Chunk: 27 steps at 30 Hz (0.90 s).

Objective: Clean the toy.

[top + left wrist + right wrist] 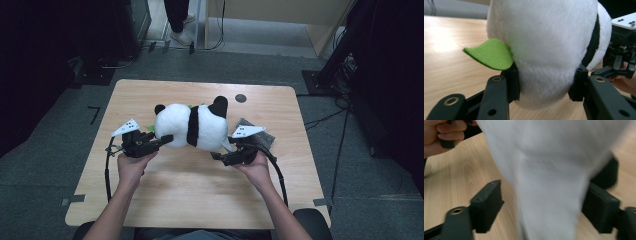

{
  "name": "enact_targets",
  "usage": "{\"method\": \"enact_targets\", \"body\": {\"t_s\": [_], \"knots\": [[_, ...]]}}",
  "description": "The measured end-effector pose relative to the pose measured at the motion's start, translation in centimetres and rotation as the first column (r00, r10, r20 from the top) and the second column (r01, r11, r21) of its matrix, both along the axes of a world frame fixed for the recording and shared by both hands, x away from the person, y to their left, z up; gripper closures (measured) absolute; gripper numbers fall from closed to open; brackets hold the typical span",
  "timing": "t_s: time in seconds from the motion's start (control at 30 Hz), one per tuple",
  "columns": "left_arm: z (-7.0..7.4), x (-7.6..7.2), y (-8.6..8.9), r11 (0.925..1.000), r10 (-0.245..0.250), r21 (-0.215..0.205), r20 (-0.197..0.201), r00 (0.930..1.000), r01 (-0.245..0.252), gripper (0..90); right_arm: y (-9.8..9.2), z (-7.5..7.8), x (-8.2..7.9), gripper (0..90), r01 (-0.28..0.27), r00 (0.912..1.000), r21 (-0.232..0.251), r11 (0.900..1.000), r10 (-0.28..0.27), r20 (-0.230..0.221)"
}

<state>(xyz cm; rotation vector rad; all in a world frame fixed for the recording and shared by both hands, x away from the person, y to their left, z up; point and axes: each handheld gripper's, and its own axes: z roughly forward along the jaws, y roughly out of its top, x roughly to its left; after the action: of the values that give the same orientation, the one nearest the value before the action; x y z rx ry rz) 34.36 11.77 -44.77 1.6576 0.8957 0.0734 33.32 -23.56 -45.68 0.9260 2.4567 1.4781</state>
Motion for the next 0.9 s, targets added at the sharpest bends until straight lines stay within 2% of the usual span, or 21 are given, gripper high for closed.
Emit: {"method": "enact_targets", "body": {"t_s": [0.07,0.13,0.2,0.33,0.47,0.53,0.63,0.67,0.8,0.9], "knots": [[-0.2,0.2,-0.1,1.0,0.0,0.003,-0.016,0.9999,0.0,49.6,0.5,0.2,-0.2,25.5,0.028,0.9994,-0.051,0.998,-0.027,0.023],[-0.4,0.4,-0.1,1.0,-0.009,0.003,-0.038,0.9992,0.009,44.1,0.3,0.2,-0.2,29.9,0.035,0.9993,-0.05,0.998,-0.034,0.013],[-0.6,0.6,-0.1,0.9998,-0.018,0.003,-0.066,0.9977,0.019,37.6,-0.1,0.4,-0.1,30.6,0.038,0.9993,-0.038,0.999,-0.038,0.005],[-0.6,0.5,-0.3,0.9999,-0.003,0.017,-0.056,0.9984,0.004,30.1,-0.3,1.0,-0.4,30.5,0.036,0.9991,-0.036,0.999,-0.036,0.024],[-0.9,0.7,-0.3,0.9995,-0.001,0.03,-0.084,0.9965,0.004,25.5,-0.2,1.4,-0.8,30.1,0.038,0.9985,-0.055,0.998,-0.035,0.042],[-1.1,0.9,-0.6,0.9983,0.002,0.058,-0.105,0.9945,0.004,23.2,-0.3,1.4,-0.7,30.0,0.049,0.9984,-0.053,0.997,-0.048,0.032],[-1.5,0.9,-1.1,0.9931,0.018,0.117,-0.102,0.9947,-0.006,20.6,-0.3,1.3,-0.6,29.8,0.056,0.9982,-0.054,0.997,-0.055,0.022],[-1.5,0.9,-1.2,0.9925,0.021,0.122,-0.106,0.9941,-0.008,20.0,-0.3,1.3,-0.6,29.7,0.059,0.9982,-0.056,0.997,-0.058,0.018],[-1.5,0.8,-1.0,0.9973,0.007,0.073,-0.13,0.9915,0.003,19.0,-0.3,1.3,-0.6,29.2,0.067,0.9977,-0.039,0.997,-0.067,-0.004],[-1.4,0.5,-1.0,0.9959,0.005,0.091,-0.119,0.9928,0.006,17.6,-0.2,1.5,-0.8,29.3,0.075,0.9969,-0.062,0.995,-0.073,0.032]]}}
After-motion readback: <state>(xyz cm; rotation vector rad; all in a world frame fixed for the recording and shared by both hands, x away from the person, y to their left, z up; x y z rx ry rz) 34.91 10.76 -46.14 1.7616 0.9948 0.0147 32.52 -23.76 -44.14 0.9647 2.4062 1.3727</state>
